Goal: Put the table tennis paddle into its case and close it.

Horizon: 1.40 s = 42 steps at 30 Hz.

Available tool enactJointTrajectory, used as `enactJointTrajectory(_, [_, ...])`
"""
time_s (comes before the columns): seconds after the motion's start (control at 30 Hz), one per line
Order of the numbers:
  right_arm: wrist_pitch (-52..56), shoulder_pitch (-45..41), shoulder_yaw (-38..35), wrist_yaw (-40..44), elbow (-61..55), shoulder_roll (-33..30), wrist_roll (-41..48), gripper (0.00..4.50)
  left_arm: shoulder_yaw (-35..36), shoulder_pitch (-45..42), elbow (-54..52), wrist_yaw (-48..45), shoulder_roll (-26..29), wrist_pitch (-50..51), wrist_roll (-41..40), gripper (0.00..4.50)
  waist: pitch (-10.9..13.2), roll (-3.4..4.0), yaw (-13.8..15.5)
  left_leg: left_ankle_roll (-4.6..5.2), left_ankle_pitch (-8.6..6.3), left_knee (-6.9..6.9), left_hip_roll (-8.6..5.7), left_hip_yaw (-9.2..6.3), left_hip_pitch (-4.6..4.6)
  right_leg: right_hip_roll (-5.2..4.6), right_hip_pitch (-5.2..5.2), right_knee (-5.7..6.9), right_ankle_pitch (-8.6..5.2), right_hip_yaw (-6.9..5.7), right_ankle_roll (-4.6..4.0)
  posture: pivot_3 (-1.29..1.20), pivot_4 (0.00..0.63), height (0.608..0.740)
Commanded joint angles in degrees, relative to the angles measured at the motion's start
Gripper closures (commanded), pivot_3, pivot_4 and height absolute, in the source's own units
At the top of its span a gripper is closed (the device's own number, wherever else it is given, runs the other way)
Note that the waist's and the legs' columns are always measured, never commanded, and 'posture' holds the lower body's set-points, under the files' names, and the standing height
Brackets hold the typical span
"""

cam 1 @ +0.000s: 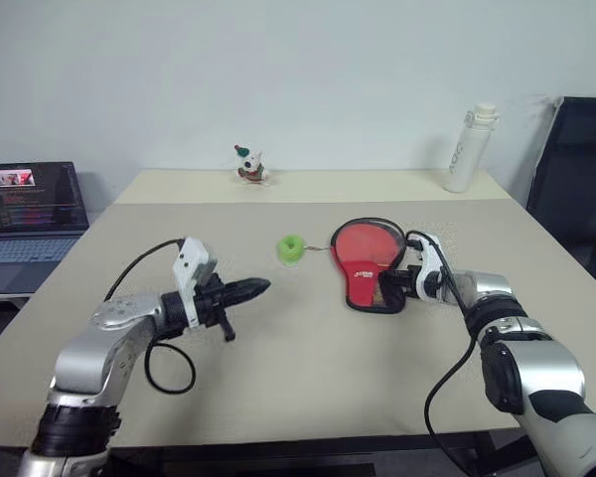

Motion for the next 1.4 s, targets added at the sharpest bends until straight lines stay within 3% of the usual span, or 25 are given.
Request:
enactJointTrajectory(0.03, [8.84,2.23,0.99,3.23,-5.58,3.1,2.44,4.47,1.6,1.95,-3.88,-2.72,2.36,-0.09,-2.31,4.5,0.0,0.0,-0.05,0.0,0.0,-0.01,0.0,0.0,0.0,0.0,0.0,0.0,0.0,0.0,0.0,0.0,0.15,0.74])
enactJointTrajectory(0.4, [41.77,23.54,5.04,-3.23,-57.58,8.59,12.02,4.47,1.76,11.62,-13.74,-5.28,6.17,2.44,-7.67,4.5,0.0,0.0,-0.25,-0.03,-0.05,-0.1,0.08,-0.01,-0.18,0.04,-0.21,-0.04,-0.02,0.02,-0.01,0.0,0.15,0.74])
enactJointTrajectory(0.6, [55.35,34.29,2.54,-6.61,-77.66,7.63,16.86,4.47,1.41,16.46,-18.99,-5.02,6.28,3.69,-10.0,4.5,-0.01,0.0,0.41,-0.01,-0.06,-0.11,0.05,-0.07,-0.25,0.04,-0.19,-0.22,-0.03,-0.02,-0.02,0.0,0.15,0.74])
enactJointTrajectory(1.0, [55.94,41.86,-0.54,-13.41,-85.4,0.22,27.14,4.47,1.18,15.99,-17.29,-6.34,7.77,2.65,-9.66,4.5,-0.01,-0.02,1.17,0.21,-0.19,-0.11,-0.08,-0.21,-0.26,0.03,-0.09,-0.33,-0.03,-0.07,0.0,0.0,0.15,0.74])
enactJointTrajectory(1.4, [55.95,46.14,-3.46,-24.18,-85.65,2.66,41.49,4.47,0.14,16.01,-17.17,-6.08,7.24,2.19,-9.15,4.5,-0.03,-0.05,1.67,0.22,-0.2,-0.12,-0.07,-0.21,-0.27,0.03,-0.05,-0.39,-0.04,-0.06,0.01,0.0,0.15,0.74])
